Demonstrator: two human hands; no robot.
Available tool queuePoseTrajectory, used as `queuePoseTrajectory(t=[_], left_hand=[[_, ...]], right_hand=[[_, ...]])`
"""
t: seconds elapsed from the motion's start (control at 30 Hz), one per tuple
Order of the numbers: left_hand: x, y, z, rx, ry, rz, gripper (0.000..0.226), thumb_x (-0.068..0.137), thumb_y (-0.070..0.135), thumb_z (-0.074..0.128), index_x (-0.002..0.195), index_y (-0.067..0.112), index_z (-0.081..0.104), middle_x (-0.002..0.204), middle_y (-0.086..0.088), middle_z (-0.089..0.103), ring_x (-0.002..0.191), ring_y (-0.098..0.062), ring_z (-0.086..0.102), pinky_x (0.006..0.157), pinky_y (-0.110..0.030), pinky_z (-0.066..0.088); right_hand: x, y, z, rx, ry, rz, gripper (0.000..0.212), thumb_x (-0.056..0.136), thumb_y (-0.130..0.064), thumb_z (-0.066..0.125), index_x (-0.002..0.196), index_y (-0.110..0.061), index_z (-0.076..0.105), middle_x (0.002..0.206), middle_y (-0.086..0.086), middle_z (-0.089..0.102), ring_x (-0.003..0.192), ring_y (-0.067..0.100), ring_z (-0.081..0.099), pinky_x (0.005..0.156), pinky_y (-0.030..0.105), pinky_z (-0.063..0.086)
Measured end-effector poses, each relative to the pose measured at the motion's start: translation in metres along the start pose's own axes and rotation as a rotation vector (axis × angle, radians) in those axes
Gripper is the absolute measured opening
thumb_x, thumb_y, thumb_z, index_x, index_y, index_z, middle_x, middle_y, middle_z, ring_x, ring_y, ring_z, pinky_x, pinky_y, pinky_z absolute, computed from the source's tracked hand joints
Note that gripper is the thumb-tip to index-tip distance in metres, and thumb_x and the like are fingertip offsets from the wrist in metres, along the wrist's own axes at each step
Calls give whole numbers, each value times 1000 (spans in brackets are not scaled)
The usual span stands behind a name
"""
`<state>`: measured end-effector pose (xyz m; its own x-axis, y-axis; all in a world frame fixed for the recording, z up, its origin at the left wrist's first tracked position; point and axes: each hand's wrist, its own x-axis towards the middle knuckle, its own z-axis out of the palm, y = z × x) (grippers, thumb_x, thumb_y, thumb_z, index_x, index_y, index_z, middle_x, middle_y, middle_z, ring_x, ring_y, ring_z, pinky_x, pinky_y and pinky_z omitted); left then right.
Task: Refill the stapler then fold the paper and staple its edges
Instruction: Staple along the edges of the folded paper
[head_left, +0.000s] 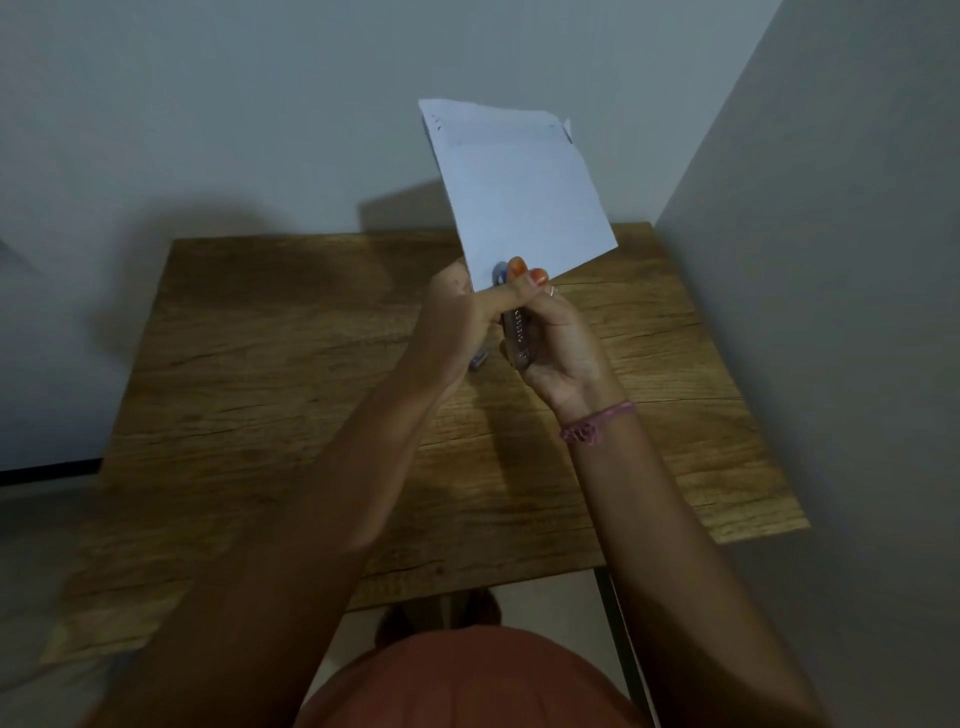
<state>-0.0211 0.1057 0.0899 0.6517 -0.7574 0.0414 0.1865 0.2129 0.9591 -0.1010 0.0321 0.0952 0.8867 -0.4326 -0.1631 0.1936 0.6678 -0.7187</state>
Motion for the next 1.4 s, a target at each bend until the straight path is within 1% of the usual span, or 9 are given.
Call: queuePoseTrajectory(t=[0.1, 0.3, 0.43, 0.67, 0.8, 0.93, 1.07, 1.27, 1.4], left_hand=[[3, -2, -3, 22, 26, -3, 22, 78, 23, 78, 98, 16, 73, 98, -11, 74, 97, -34, 70, 87, -57, 53], [6, 6, -16, 34, -144, -84, 43, 85, 28, 72, 119, 4, 60, 115, -16, 68, 108, -28, 65, 94, -43, 52], [7, 14, -18, -120, -164, -150, 45, 97, 35, 53, 123, -2, 56, 107, -18, 56, 83, -19, 55, 71, -31, 45], [13, 7, -16, -148, -14, -167, 27, 103, 25, 44, 110, 5, 60, 91, -6, 64, 59, -7, 62, 57, -25, 50], [14, 8, -13, -180, 17, -172, 32, 103, 26, 44, 119, 2, 57, 104, -14, 60, 66, -10, 63, 61, -28, 51], [13, 9, -12, -215, 53, -173, 26, 102, 24, 46, 114, 4, 58, 106, -14, 62, 94, -26, 63, 87, -44, 52], [12, 10, -10, -208, 95, -167, 26, 102, 23, 46, 115, 5, 60, 109, -14, 65, 99, -28, 63, 92, -46, 50], [9, 7, -10, -198, 83, -156, 24, 102, 28, 46, 99, 18, 68, 89, 0, 74, 76, -16, 69, 69, -36, 48], [10, 6, -11, -232, 46, -163, 23, 102, 24, 45, 105, 13, 65, 89, 0, 74, 76, -15, 70, 62, -31, 53]], right_hand=[[3, 1, 2, 11, 9, -2, 26, 90, -14, 59, 72, -14, 78, 80, -1, 74, 77, 11, 71, 62, 24, 56], [10, -4, -7, -139, -6, 59, 16, 91, -24, 61, 94, -10, 70, 83, 0, 72, 76, 12, 69, 58, 24, 54], [14, -9, -12, -272, 12, 82, 28, 86, -38, 67, 101, -16, 69, 80, -2, 69, 69, 10, 64, 57, 22, 47], [17, -9, -8, -319, -1, 96, 35, 78, -44, 70, 99, -16, 71, 77, 6, 66, 70, 15, 64, 53, 24, 49], [17, -12, -9, -351, -20, 92, 27, 85, -43, 65, 94, -19, 73, 75, 5, 69, 69, 13, 66, 56, 22, 49], [18, -10, -10, -351, -20, 71, 27, 86, -44, 63, 91, -19, 72, 78, 4, 69, 73, 12, 66, 59, 20, 51], [19, -6, -9, -321, -43, 50, 32, 81, -48, 68, 90, -17, 71, 75, 2, 68, 69, 11, 65, 58, 19, 50], [19, -3, -15, -346, -27, 21, 41, 69, -56, 74, 88, -20, 72, 76, 0, 62, 67, 10, 59, 58, 24, 46], [18, -5, -17, -337, -8, 17, 44, 70, -56, 74, 93, -18, 70, 78, -1, 60, 68, 10, 58, 61, 25, 45]])
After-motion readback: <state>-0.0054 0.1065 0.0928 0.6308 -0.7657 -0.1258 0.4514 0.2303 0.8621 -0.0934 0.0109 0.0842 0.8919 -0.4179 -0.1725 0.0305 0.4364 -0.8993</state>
